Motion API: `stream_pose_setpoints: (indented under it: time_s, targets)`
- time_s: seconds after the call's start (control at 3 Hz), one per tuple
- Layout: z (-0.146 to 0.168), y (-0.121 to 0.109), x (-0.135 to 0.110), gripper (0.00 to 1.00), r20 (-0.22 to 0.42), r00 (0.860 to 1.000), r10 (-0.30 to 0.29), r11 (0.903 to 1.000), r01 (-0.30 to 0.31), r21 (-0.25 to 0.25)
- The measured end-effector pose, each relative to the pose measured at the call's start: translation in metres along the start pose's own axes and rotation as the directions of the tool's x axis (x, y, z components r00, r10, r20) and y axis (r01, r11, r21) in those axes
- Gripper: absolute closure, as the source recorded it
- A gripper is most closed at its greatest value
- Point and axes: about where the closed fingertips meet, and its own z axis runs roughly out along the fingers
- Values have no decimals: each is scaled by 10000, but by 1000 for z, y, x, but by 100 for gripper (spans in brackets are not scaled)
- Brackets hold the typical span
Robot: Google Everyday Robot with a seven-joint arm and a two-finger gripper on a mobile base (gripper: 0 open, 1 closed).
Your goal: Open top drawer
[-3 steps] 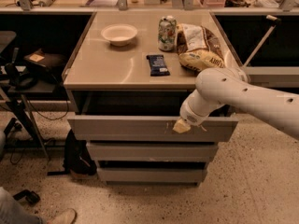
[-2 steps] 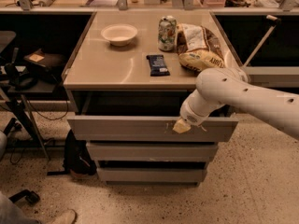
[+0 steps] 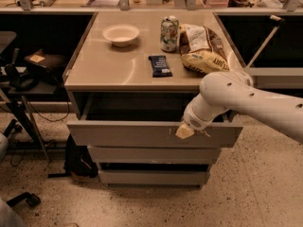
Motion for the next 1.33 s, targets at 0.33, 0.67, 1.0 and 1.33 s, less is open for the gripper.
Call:
stream_pose_setpoints:
  time_s: [0.33,0.67,1.0,1.33]
  targets:
    - [-3,11,4,100,-40,10000,92,9999,-91,68]
    - [-4,14,6,100,-49,9999,116,9999,-115,86]
    - [-7,27,11,100,-92,9997,236,9996,-234,175]
    - [-11,46,19,100,-147,9991,405,9987,-400,301]
